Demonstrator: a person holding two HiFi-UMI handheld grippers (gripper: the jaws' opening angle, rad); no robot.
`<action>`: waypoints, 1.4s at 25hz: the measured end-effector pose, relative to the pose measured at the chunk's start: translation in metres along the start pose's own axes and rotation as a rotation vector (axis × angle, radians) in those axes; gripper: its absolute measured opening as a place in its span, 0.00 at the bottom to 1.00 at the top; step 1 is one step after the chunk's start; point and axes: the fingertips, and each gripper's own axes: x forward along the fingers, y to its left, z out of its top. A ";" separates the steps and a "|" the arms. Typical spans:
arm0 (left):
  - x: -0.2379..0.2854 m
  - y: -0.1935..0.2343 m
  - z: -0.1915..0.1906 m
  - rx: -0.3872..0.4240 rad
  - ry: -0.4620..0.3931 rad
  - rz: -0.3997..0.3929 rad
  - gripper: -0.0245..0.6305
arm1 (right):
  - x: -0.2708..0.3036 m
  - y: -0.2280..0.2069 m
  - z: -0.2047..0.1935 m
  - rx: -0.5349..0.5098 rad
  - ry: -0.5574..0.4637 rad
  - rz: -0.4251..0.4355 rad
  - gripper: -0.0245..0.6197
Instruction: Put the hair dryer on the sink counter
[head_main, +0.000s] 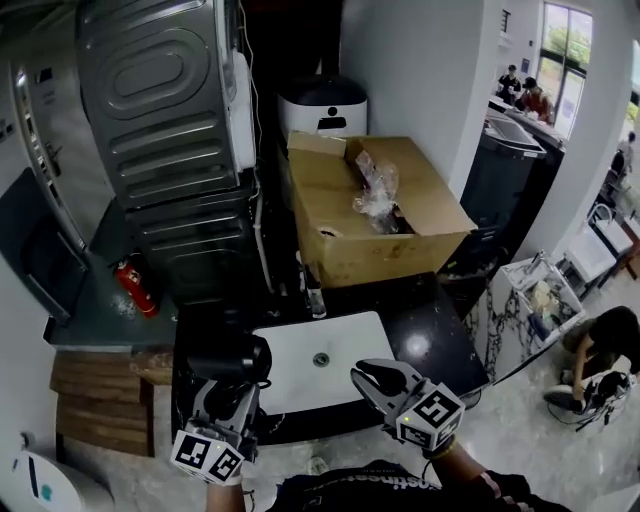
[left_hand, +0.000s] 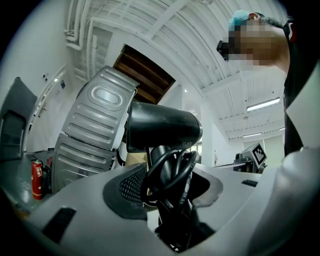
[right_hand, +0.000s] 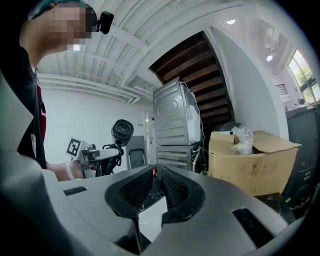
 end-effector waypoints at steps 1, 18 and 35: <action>0.005 0.004 -0.001 -0.002 0.005 -0.007 0.36 | 0.004 -0.003 0.000 -0.003 0.005 -0.009 0.16; 0.080 0.029 -0.028 -0.029 0.081 0.036 0.35 | 0.039 -0.065 0.000 0.051 0.025 0.044 0.16; 0.170 0.164 -0.192 -0.080 0.600 -0.018 0.35 | 0.053 -0.097 -0.029 0.121 0.062 0.086 0.16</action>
